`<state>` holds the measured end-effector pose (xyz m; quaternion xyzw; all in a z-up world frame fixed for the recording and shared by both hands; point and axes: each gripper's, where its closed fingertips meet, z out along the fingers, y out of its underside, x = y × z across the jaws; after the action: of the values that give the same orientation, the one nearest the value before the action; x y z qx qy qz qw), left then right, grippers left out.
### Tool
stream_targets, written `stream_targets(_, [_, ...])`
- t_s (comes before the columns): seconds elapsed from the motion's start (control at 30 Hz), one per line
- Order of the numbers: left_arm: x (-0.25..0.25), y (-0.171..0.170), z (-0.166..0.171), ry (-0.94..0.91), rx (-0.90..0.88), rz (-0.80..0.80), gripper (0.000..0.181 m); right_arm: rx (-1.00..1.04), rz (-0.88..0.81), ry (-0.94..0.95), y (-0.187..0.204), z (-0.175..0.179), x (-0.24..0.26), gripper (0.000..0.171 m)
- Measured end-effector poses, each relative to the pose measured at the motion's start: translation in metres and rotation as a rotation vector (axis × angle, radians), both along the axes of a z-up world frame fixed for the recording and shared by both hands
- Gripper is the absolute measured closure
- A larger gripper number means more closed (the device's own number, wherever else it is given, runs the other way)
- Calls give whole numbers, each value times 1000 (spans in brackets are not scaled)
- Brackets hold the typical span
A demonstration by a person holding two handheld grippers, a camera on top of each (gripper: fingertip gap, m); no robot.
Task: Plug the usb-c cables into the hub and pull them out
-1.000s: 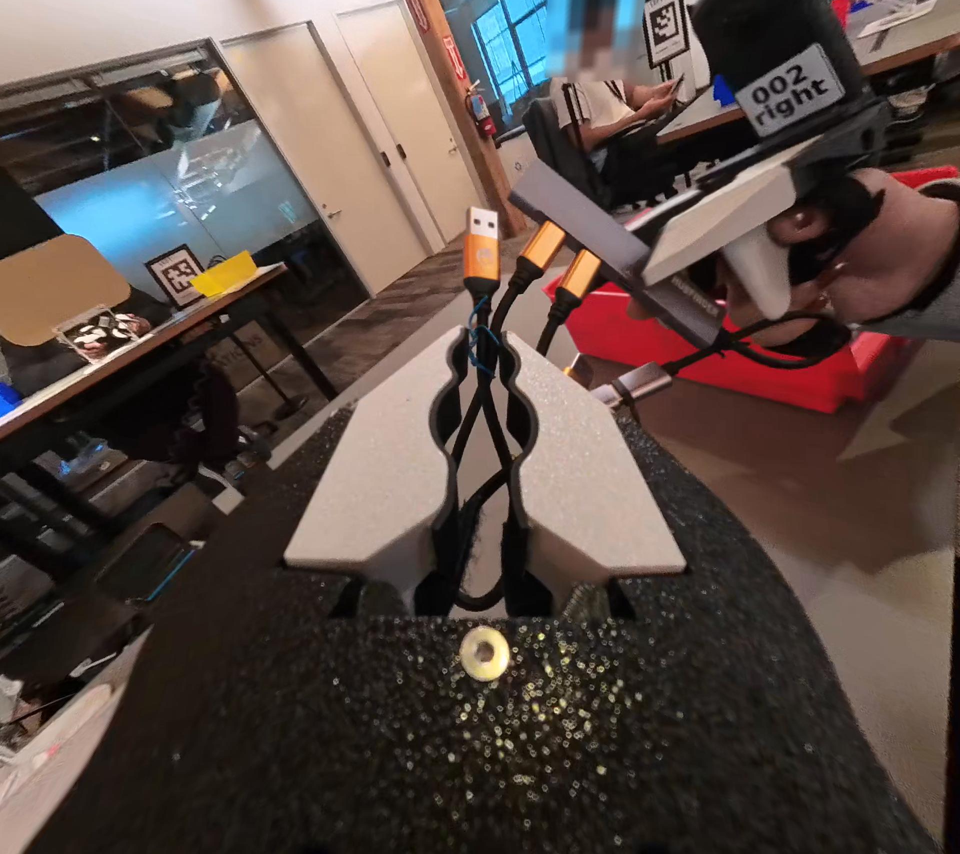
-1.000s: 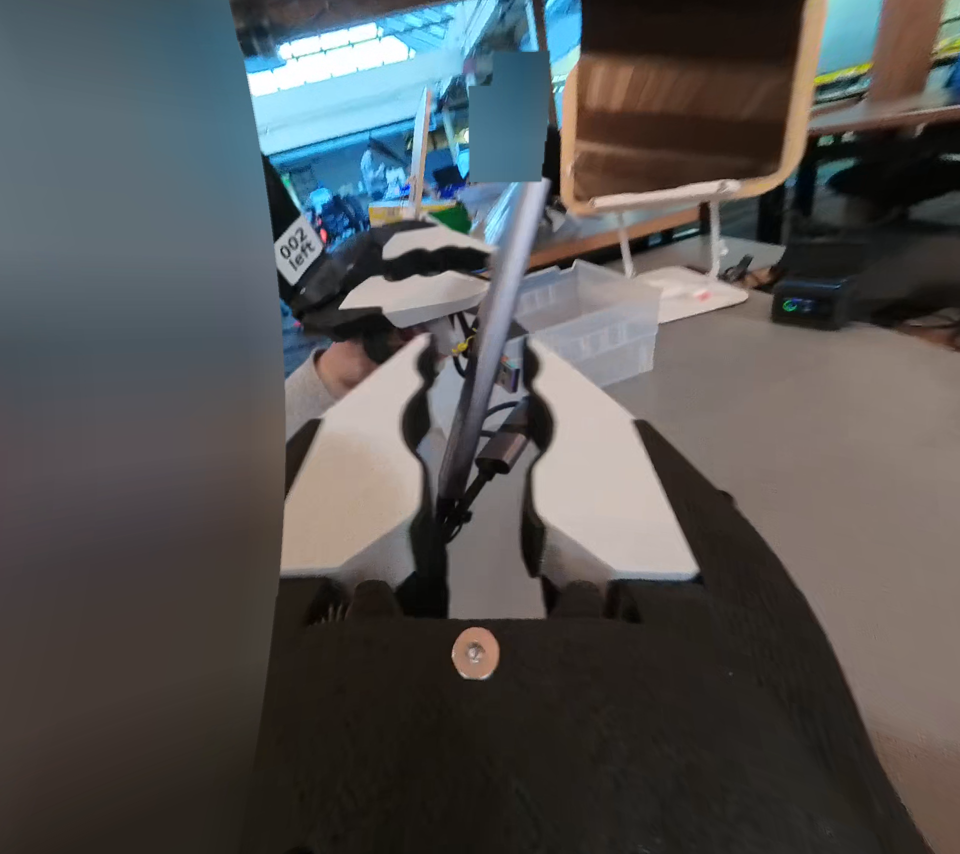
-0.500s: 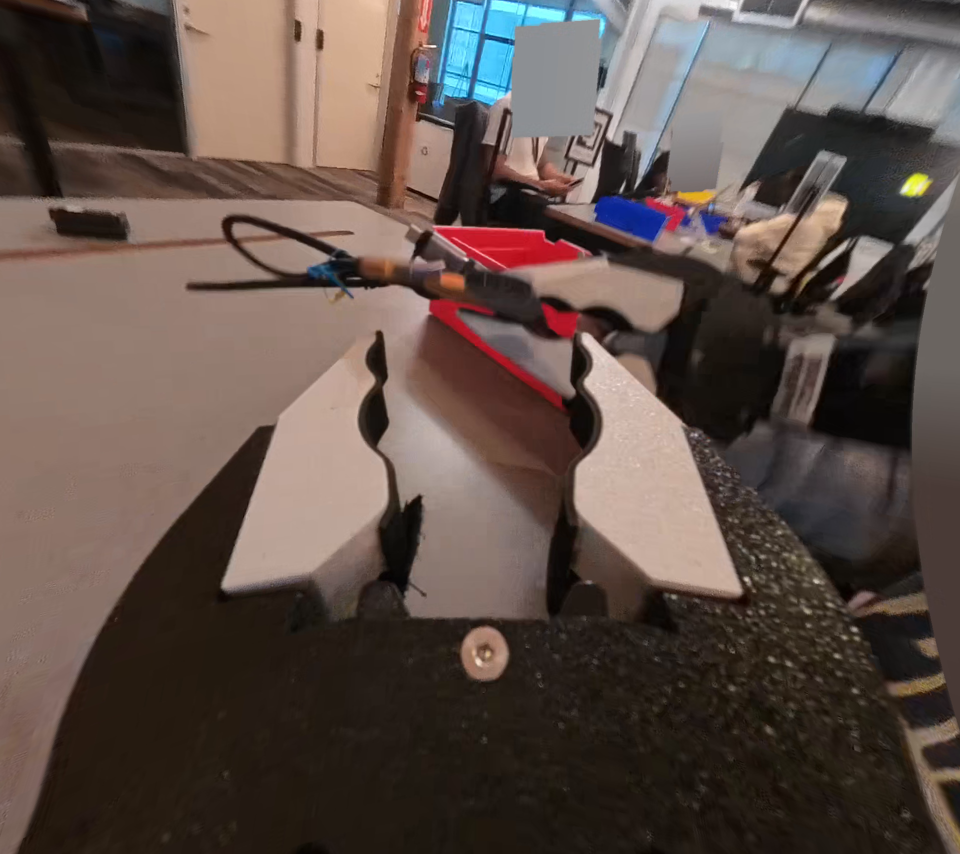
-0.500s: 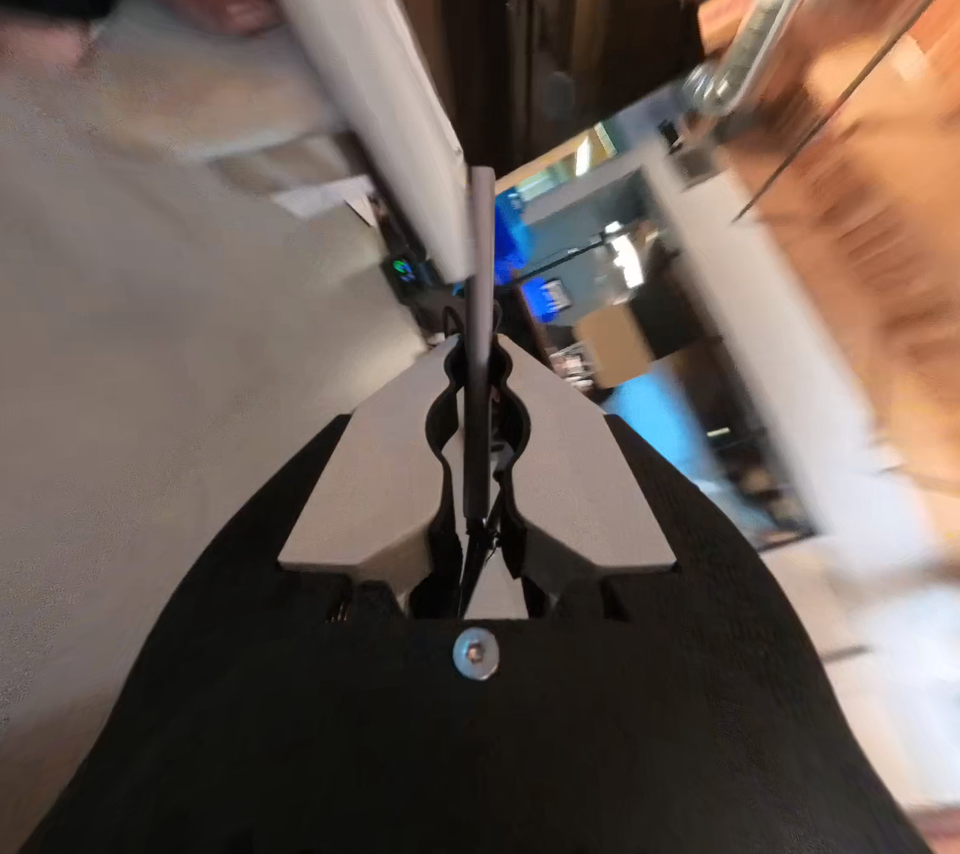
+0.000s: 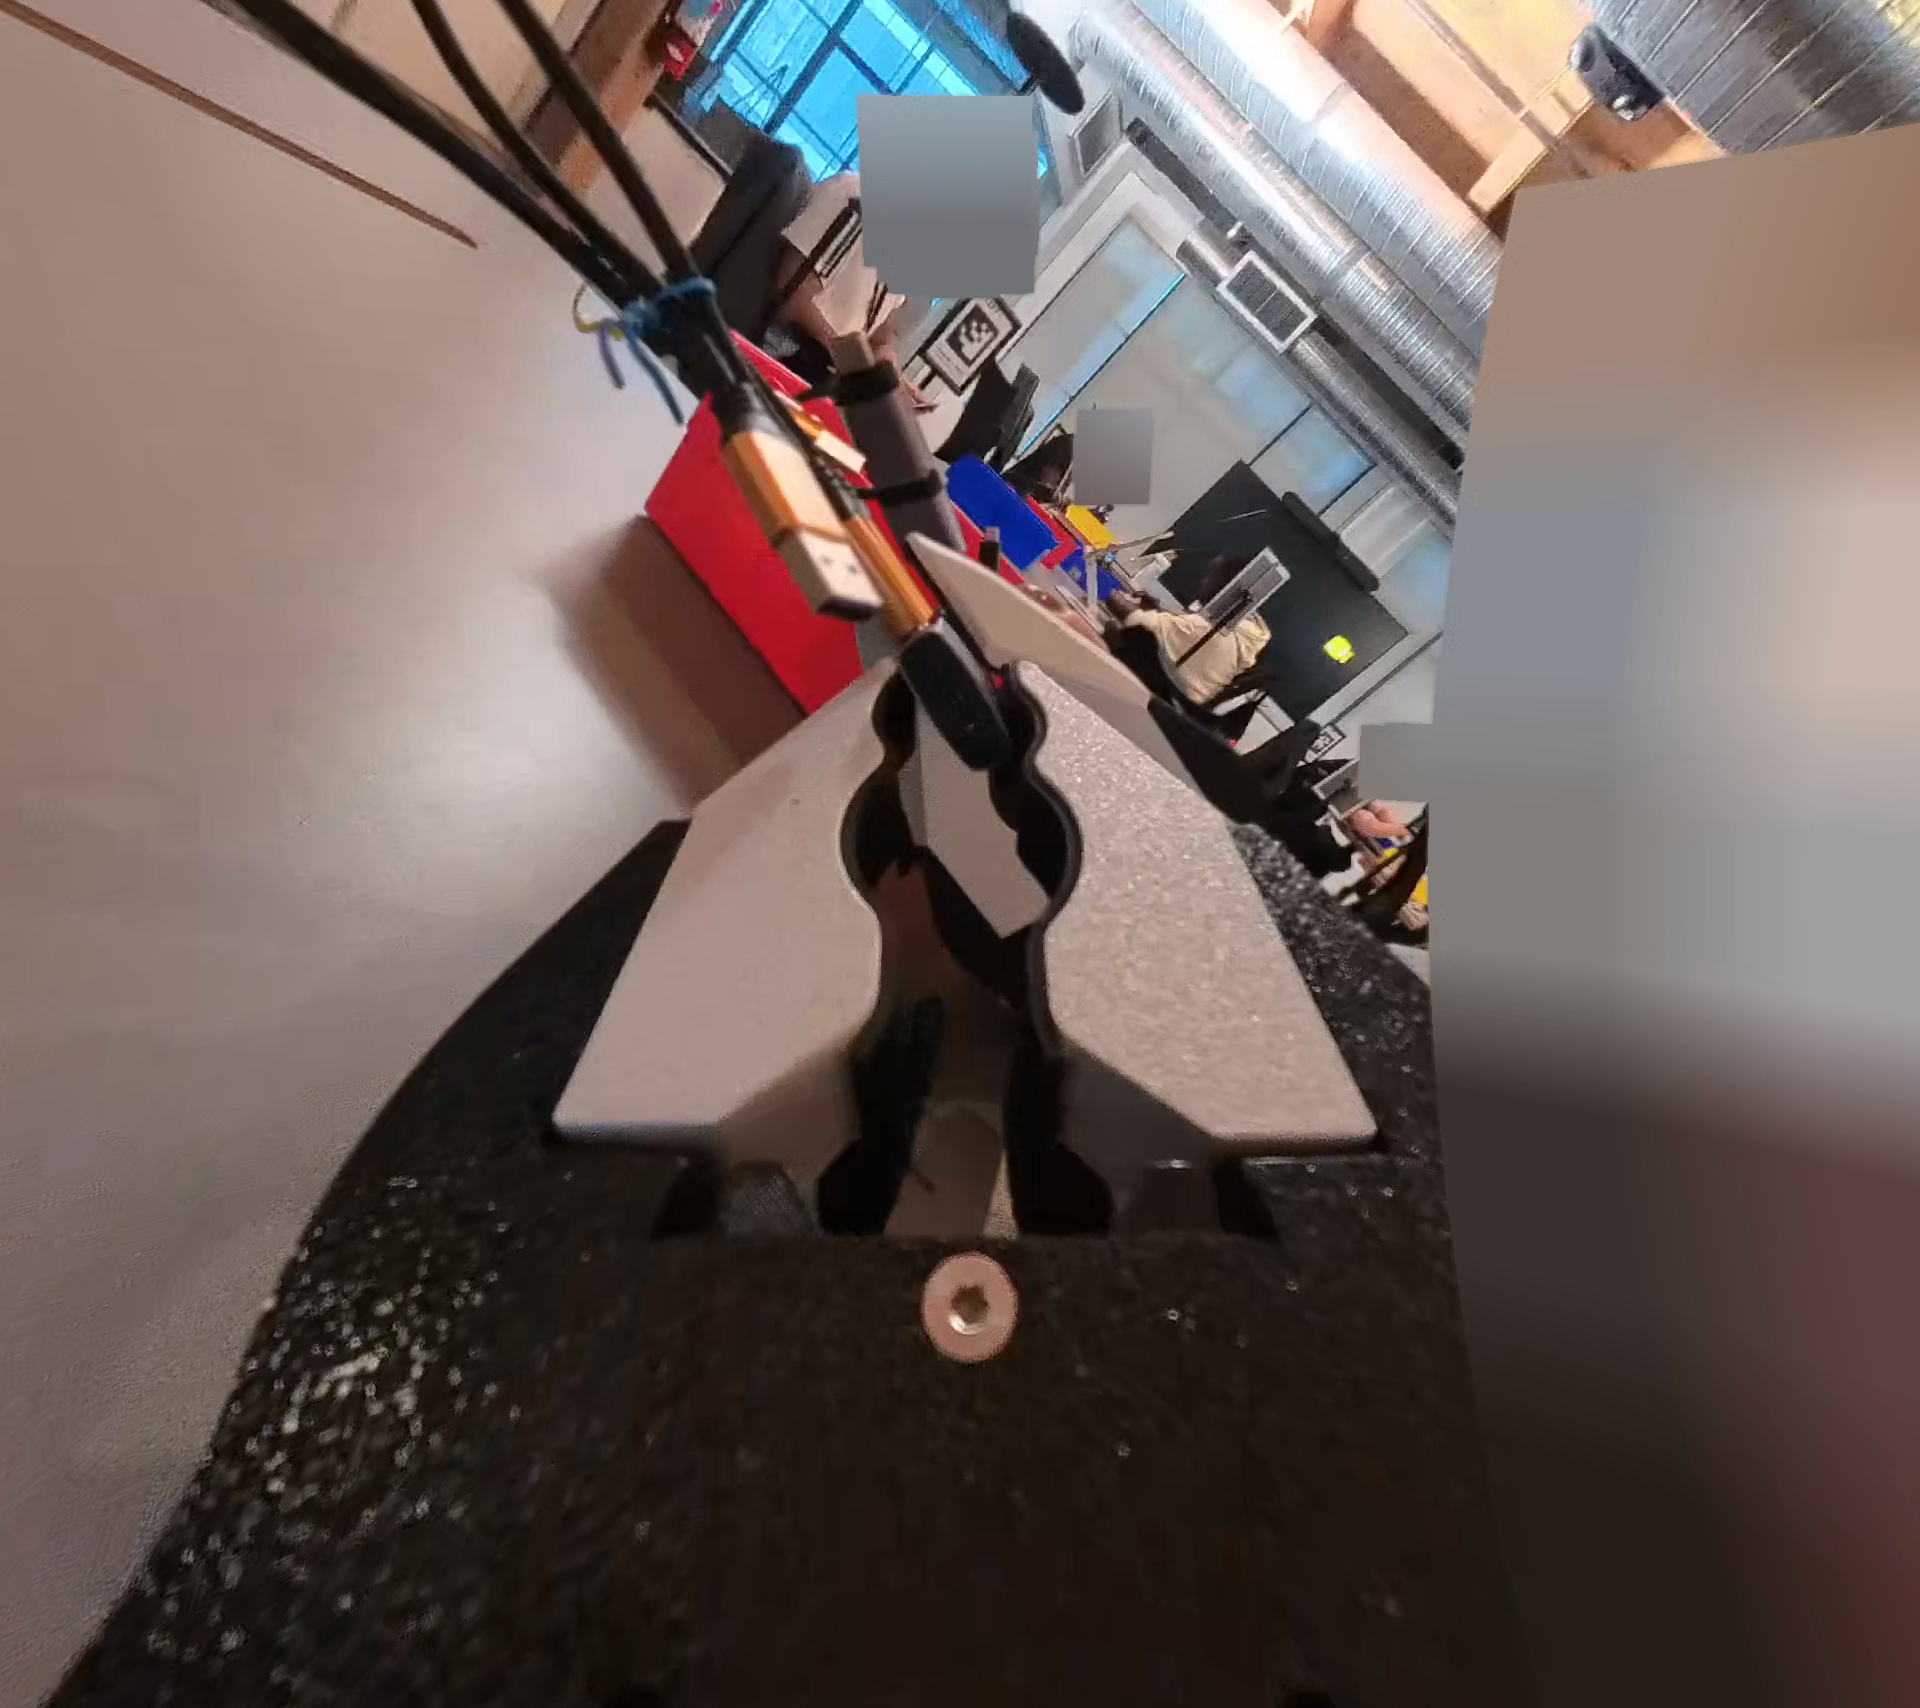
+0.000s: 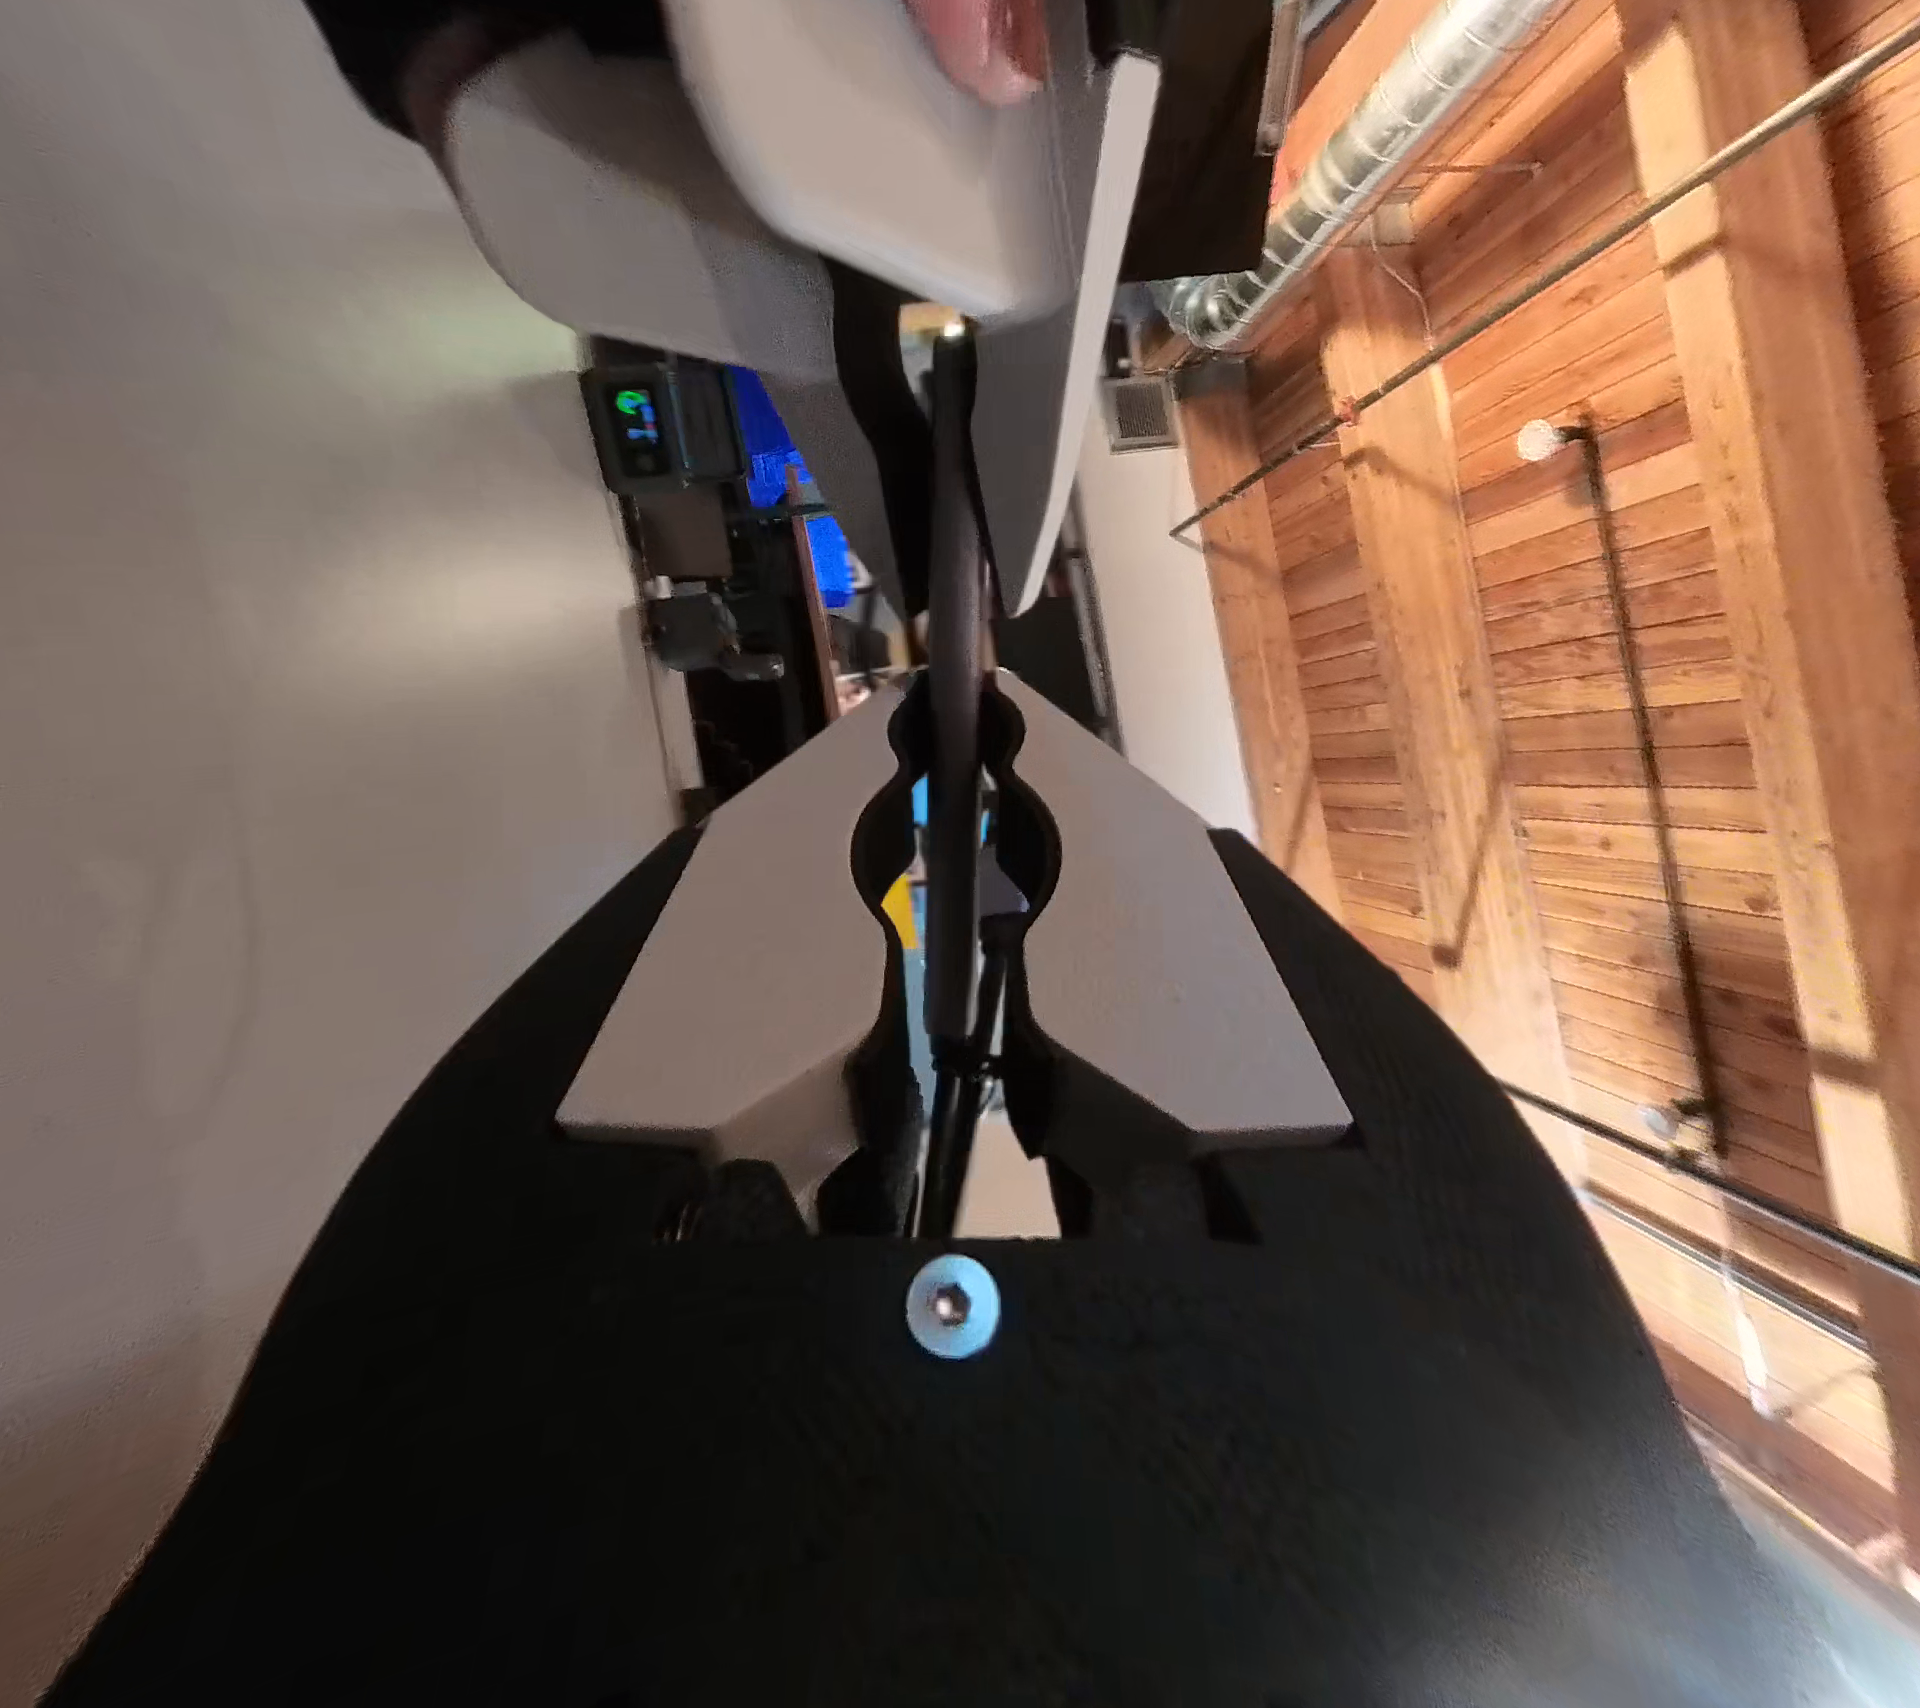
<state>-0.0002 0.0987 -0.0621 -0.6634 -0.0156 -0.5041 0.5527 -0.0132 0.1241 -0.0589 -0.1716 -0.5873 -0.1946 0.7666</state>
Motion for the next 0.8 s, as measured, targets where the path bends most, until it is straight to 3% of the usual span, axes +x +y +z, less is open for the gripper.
stream_targets(0.17, [-10, 4, -8, 178, 62, 93, 174, -239, 55, -97, 3, -18, -5, 146])
stream_targets(0.27, [-22, 6, -9, 431, 118, 192, 174, -457, 156, -139, -3, -22, -5, 137])
stream_targets(0.43, [-52, 10, -22, 1158, 251, 398, 174, -714, 334, -141, -25, -11, -2, 138])
stream_targets(0.5, [-54, 9, -23, 1440, 336, 431, 174, -730, 366, -193, -33, -14, -2, 138])
stream_targets(0.6, [-42, 5, -32, 1699, 459, 355, 174, -708, 381, -282, -42, -27, -3, 136])
stream_targets(0.7, [-34, 3, -48, 1877, 514, 259, 173, -621, 323, -288, -34, -33, -4, 132])
stream_targets(0.8, [-23, 0, -57, 1912, 579, 195, 174, -565, 264, -358, -29, -47, -4, 137])
